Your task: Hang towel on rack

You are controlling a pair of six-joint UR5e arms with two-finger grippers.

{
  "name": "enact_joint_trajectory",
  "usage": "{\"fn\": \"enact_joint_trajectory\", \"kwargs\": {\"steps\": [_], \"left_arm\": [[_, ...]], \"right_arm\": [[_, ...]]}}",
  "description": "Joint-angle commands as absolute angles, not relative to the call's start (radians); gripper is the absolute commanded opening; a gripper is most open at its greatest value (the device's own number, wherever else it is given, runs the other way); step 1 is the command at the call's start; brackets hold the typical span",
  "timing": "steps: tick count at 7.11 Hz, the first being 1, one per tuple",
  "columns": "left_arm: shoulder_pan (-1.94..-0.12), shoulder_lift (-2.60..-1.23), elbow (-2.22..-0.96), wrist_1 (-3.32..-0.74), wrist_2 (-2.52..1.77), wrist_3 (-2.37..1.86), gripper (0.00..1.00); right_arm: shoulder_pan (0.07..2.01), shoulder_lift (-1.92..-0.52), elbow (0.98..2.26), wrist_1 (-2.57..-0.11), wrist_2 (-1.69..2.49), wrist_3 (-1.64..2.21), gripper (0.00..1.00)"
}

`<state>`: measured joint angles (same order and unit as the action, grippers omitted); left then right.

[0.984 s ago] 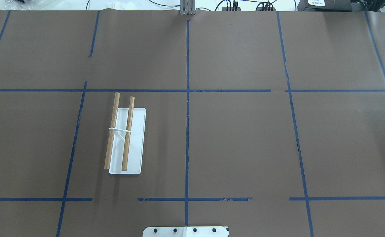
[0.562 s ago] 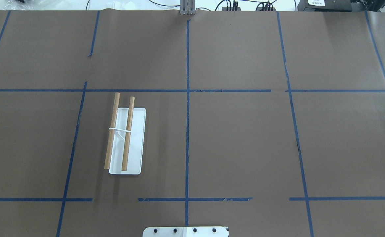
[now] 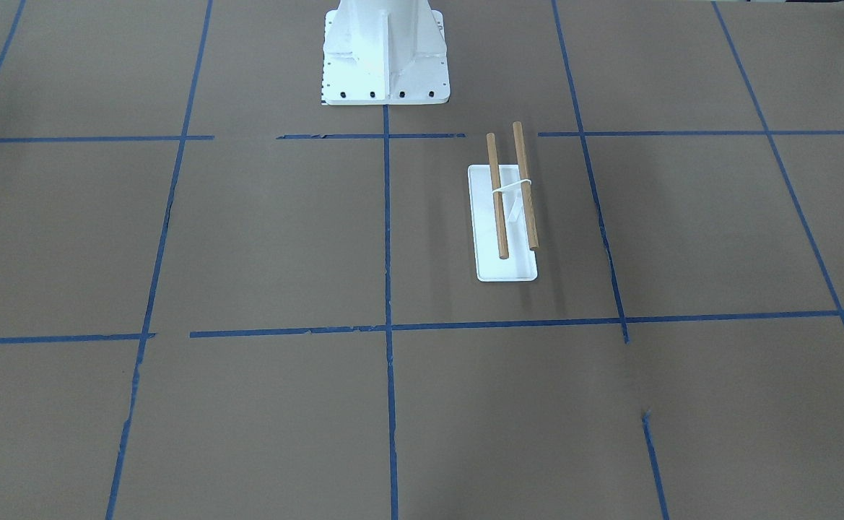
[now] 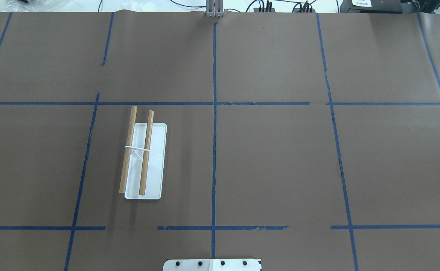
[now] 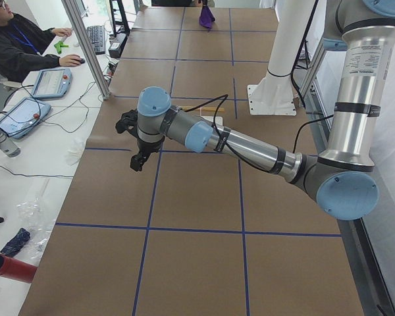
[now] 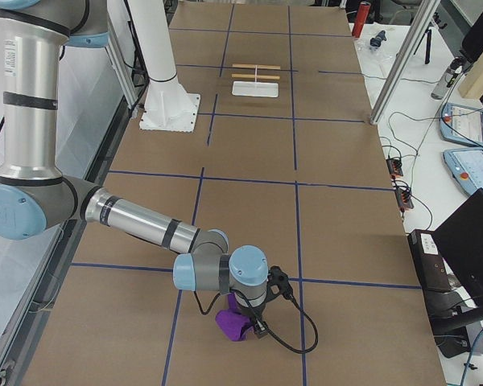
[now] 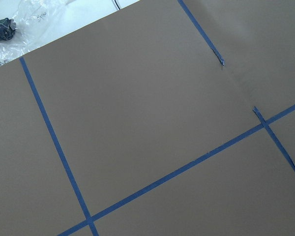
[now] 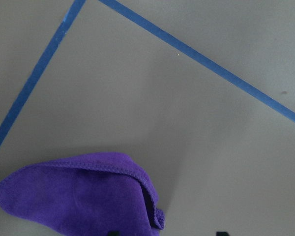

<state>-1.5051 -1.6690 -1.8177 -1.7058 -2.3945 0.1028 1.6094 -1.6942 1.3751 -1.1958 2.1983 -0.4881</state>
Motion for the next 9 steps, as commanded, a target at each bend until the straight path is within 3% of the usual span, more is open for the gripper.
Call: {"fn": "enact_joint_trajectory", "kwargs": {"steps": [1, 5, 7, 9], "left_arm": [[-1.505, -1.667, -1.818, -1.706, -2.395, 0.104, 1.0], [-1.505, -1.667, -1.816, -1.706, -2.402, 0.103, 1.0], [-1.505, -1.67, -1.818, -1.706, -2.402, 0.1, 1.0], [-1.502, -1.695, -1.827, -1.748, -2.428, -0.117, 1.0]], "right_arm": [[1.611, -1.727, 1.405, -1.196, 2.21, -0.491, 0.0], [1.615, -1.76, 1.501, -1.239, 2.226, -0.489, 0.0], [1.629, -1.656, 1.725, -1.604, 2.224, -0.477, 0.0], [1.629, -1.57, 1.811, -1.726, 2.332, -0.354, 0.0]]}}
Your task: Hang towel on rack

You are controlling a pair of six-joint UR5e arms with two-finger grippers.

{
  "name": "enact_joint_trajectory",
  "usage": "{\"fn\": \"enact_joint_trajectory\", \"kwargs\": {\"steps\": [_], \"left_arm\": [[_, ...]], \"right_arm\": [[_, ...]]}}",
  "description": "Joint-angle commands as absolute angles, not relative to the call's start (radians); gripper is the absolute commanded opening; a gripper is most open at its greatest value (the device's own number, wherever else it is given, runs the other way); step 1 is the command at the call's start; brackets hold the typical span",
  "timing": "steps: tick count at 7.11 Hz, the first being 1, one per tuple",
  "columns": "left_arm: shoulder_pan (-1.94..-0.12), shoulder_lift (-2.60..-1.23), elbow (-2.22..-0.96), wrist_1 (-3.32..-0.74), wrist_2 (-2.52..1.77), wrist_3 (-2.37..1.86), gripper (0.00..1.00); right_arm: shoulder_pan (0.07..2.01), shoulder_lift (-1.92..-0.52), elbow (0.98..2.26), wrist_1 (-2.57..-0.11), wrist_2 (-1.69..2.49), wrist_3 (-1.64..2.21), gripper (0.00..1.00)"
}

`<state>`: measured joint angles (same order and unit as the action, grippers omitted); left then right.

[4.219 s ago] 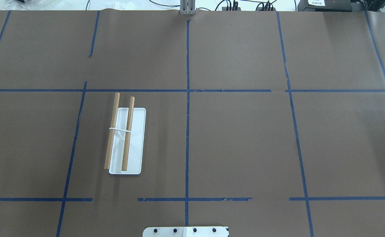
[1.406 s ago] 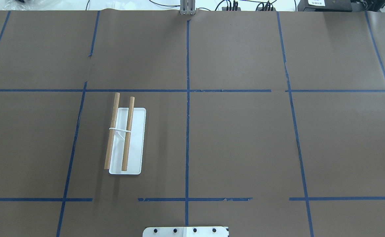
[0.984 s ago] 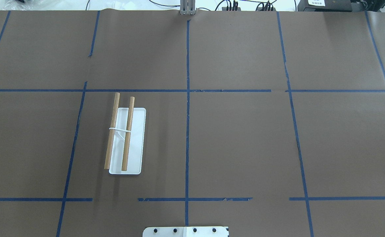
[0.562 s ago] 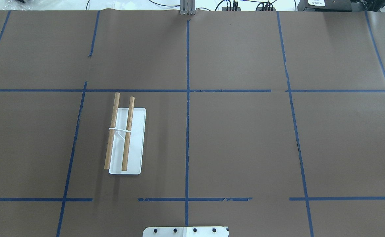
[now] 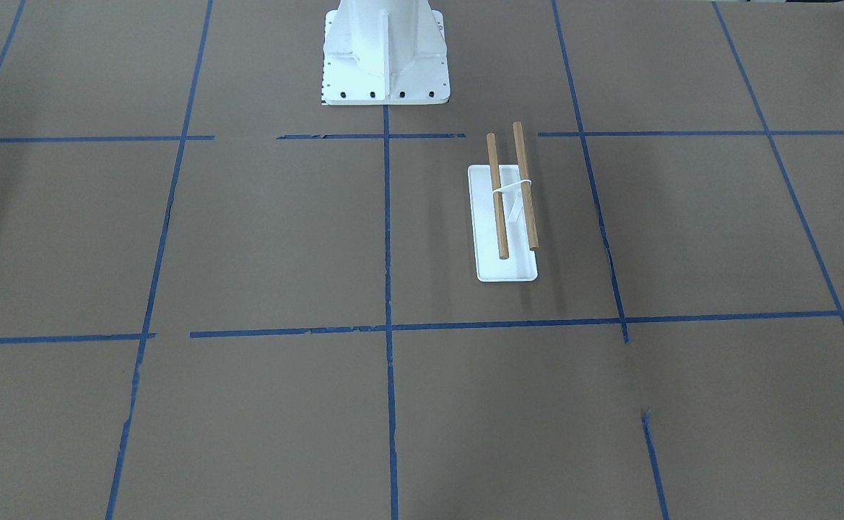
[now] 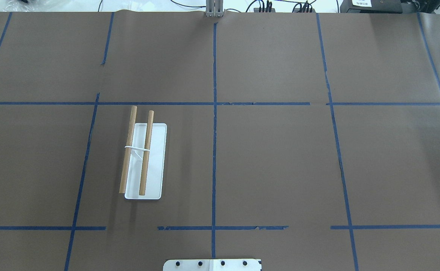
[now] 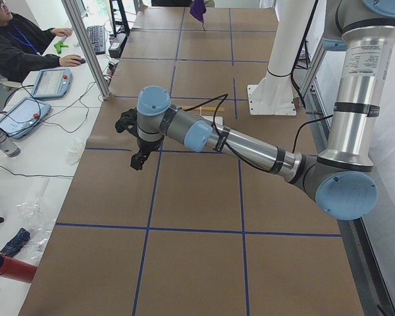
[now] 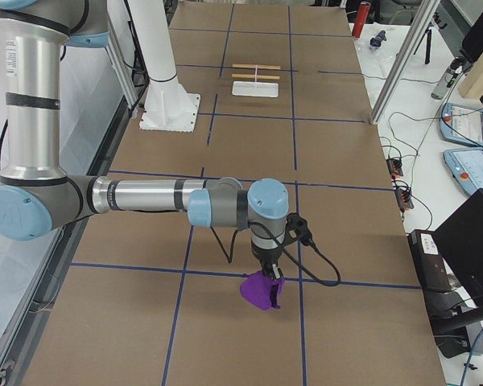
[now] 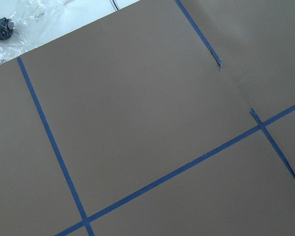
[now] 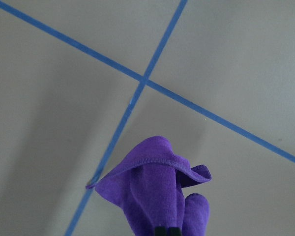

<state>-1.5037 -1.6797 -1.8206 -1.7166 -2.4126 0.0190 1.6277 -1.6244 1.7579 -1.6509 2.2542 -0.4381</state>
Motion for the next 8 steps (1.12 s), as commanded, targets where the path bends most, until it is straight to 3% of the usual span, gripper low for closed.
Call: {"fn": "enact_joint_trajectory", "kwargs": {"steps": [1, 8], "left_arm": [[-1.488, -1.695, -1.833, -1.822, -2.436, -0.258, 1.0], [-0.983, -2.028, -1.908, -1.862, -2.283, -1.232, 1.0]], "right_arm": [[1.62, -1.53, 1.825, -1.721, 2.403, -0.227, 0.0], [1.255, -1.217, 1.939, -1.712, 2.413, 0.472, 0.0]]}}
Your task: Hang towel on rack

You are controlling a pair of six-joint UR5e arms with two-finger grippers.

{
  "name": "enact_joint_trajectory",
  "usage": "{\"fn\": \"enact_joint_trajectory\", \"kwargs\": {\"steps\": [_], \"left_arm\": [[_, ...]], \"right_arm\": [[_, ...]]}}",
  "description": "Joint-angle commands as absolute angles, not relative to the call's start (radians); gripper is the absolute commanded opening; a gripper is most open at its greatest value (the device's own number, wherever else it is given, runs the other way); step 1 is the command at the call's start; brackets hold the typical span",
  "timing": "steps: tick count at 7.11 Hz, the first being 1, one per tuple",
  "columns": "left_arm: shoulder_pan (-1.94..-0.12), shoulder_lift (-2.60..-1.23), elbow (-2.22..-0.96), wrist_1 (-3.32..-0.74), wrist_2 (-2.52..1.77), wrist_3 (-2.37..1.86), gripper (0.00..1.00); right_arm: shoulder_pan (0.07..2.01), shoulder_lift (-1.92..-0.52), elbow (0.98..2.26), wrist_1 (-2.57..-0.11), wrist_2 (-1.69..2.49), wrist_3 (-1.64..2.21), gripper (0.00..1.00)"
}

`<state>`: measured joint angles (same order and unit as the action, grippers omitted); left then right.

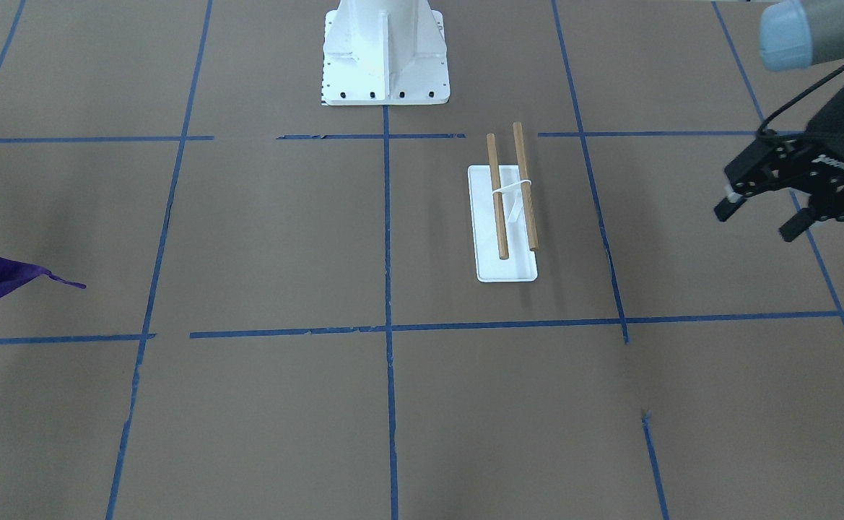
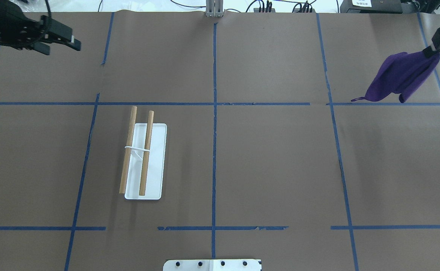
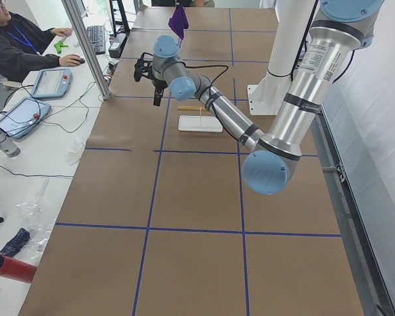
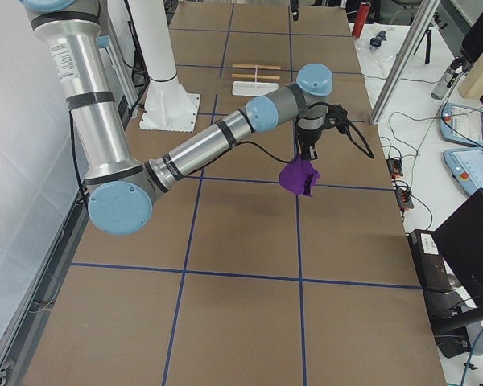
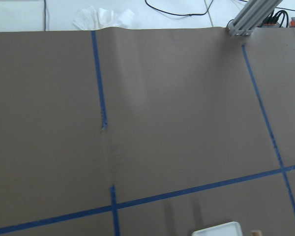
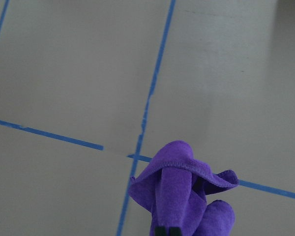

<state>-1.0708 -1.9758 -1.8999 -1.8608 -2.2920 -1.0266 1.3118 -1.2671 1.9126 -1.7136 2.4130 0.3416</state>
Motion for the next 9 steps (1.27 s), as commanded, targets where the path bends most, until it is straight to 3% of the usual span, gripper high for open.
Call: {"fn": "enact_joint_trajectory", "kwargs": {"steps": [1, 6, 9], "left_arm": [[-0.921, -2.067, -1.907, -1.862, -2.248, -1.337, 1.0], [-0.806, -2.207, -1.84, -1.992, -2.206, -1.849, 1.0], [-0.717, -2.285, -1.772, -2.016, -2.123, -1.965, 1.0]], "right_arm": [[1.231, -1.204, 1.963, -1.712, 2.414, 0.477, 0.0], [1.059, -1.168, 1.959, -1.306, 2.41, 0.815, 0.0], [0.987, -1.07, 1.965, -1.282, 2.399, 0.868, 0.0]]}}
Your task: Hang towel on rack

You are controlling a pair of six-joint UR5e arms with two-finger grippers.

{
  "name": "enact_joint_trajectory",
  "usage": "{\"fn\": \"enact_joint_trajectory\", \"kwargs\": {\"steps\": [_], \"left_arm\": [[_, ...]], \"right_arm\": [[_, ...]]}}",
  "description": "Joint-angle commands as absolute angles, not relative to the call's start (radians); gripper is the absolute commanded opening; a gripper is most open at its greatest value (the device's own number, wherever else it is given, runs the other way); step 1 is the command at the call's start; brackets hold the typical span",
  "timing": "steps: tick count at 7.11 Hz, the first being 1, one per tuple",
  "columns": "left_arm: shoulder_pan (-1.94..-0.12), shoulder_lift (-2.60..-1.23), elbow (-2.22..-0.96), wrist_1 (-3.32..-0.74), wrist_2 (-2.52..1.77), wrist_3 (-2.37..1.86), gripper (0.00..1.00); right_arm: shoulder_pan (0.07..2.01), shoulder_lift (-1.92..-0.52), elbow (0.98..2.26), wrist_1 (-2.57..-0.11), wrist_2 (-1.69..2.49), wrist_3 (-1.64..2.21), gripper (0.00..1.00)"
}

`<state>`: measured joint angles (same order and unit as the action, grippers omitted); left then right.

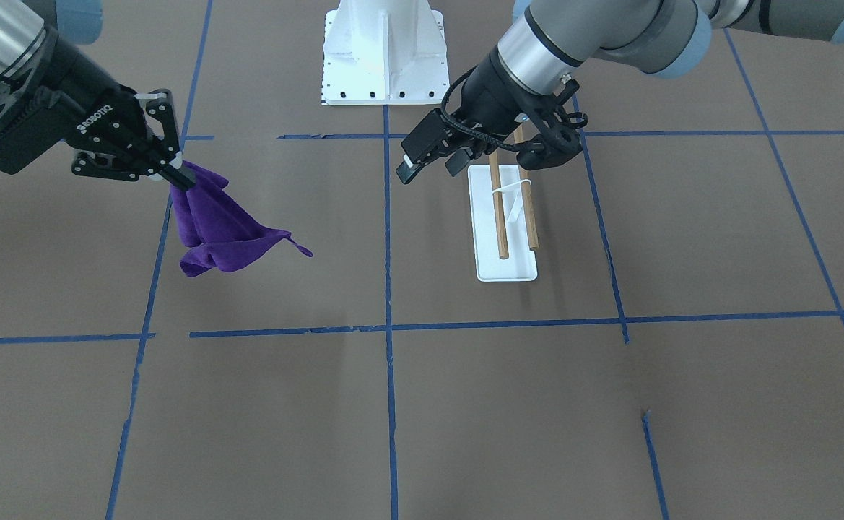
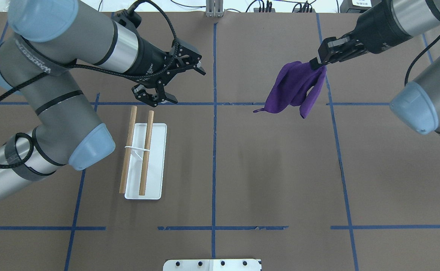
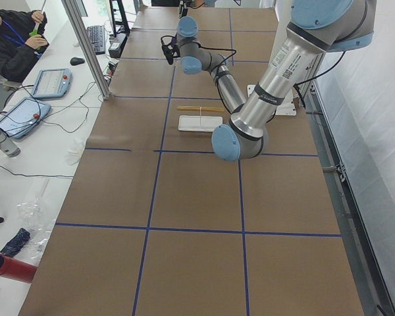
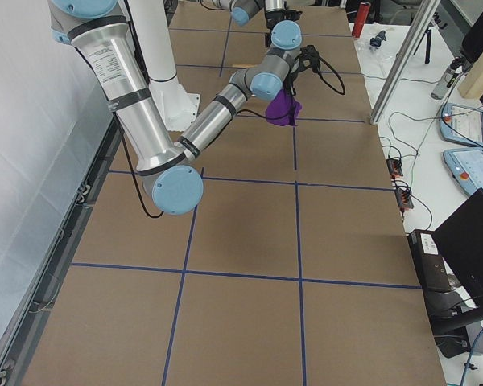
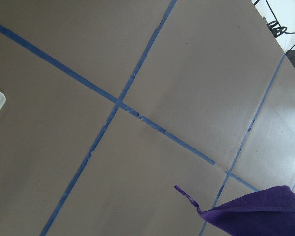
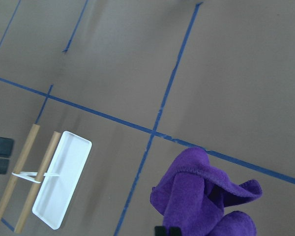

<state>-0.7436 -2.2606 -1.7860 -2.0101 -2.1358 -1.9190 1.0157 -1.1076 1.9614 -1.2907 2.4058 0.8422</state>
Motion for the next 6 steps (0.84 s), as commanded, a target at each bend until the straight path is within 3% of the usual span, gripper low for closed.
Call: {"fn": "enact_joint_trajectory", "kwargs": {"steps": [1, 6], "left_arm": [[-0.704, -2.29, -1.77, -2.017, -2.123, -1.982, 1.0], [-0.689, -2.293, -1.767, -2.016, -2.123, -2.089, 1.0]], "right_arm": [[0.961, -1.051, 1.97, -1.282, 2.385, 0.879, 0.0], [0.821, -0.994, 2.035, -1.284, 2.206, 0.884, 0.0]]}}
